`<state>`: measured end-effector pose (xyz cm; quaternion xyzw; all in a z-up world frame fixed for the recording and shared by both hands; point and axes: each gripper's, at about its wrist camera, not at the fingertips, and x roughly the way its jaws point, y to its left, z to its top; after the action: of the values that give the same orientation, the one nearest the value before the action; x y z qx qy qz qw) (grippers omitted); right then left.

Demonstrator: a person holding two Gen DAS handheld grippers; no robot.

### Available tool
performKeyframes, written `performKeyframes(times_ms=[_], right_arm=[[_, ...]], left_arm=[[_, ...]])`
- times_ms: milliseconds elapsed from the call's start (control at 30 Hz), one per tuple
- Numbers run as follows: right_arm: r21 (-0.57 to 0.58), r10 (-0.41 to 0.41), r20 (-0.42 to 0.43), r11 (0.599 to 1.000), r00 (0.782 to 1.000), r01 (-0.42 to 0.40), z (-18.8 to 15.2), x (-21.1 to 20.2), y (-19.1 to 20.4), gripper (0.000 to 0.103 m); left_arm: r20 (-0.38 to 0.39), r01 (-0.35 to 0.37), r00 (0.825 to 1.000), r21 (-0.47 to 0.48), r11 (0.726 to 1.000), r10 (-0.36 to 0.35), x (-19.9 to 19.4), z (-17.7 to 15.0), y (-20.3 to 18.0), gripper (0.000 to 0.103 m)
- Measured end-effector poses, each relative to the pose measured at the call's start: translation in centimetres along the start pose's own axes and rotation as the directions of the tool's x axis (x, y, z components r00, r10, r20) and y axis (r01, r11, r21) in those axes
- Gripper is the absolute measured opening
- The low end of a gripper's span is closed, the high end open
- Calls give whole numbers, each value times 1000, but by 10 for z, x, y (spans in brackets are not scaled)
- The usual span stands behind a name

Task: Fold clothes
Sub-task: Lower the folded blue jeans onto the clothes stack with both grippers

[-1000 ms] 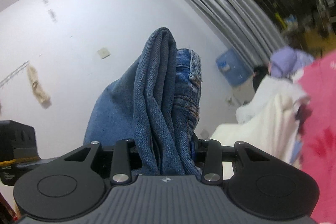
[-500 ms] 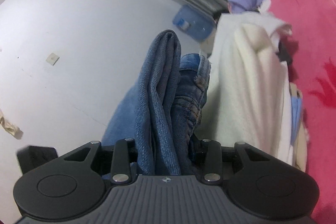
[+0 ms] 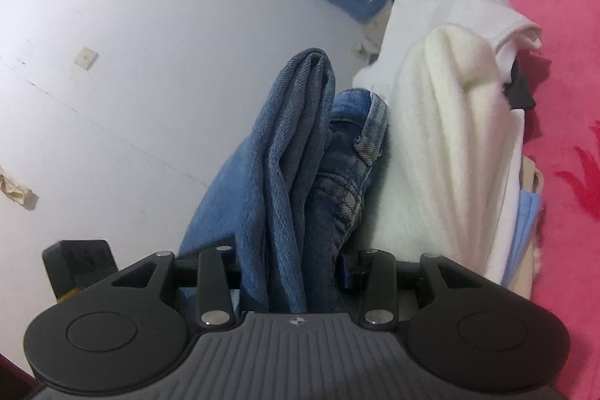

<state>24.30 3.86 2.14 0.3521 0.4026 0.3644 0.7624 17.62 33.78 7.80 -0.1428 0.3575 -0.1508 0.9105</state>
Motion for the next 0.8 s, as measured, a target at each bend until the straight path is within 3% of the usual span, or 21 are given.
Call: performKeyframes(times_ms=[100, 267, 433, 600, 700, 800], right_arm=[[10, -14, -16, 1000, 1000, 14, 1, -4, 4, 44], [61, -5, -44, 998, 999, 7, 12, -4, -3, 46], [51, -57, -95, 997, 994, 62, 19, 2, 6, 47], [-7, -136, -161, 991, 978, 136, 26, 8, 23, 49], [-64, -187, -193, 982, 963, 178, 30, 11, 33, 49], [-77, -212, -217, 977, 953, 200, 39, 13, 35, 51]], left_arm=[[70, -6, 997, -78, 997, 12, -16, 7, 8, 84], [294, 36, 955, -192, 981, 22, -67, 9, 18, 90], [314, -73, 942, -161, 984, 121, -89, -28, -17, 92], [376, -142, 906, -161, 977, 194, -90, -99, -51, 96], [386, -106, 901, -244, 964, 197, -83, -130, -45, 95], [391, -79, 901, -273, 959, 186, -86, -136, -36, 95]])
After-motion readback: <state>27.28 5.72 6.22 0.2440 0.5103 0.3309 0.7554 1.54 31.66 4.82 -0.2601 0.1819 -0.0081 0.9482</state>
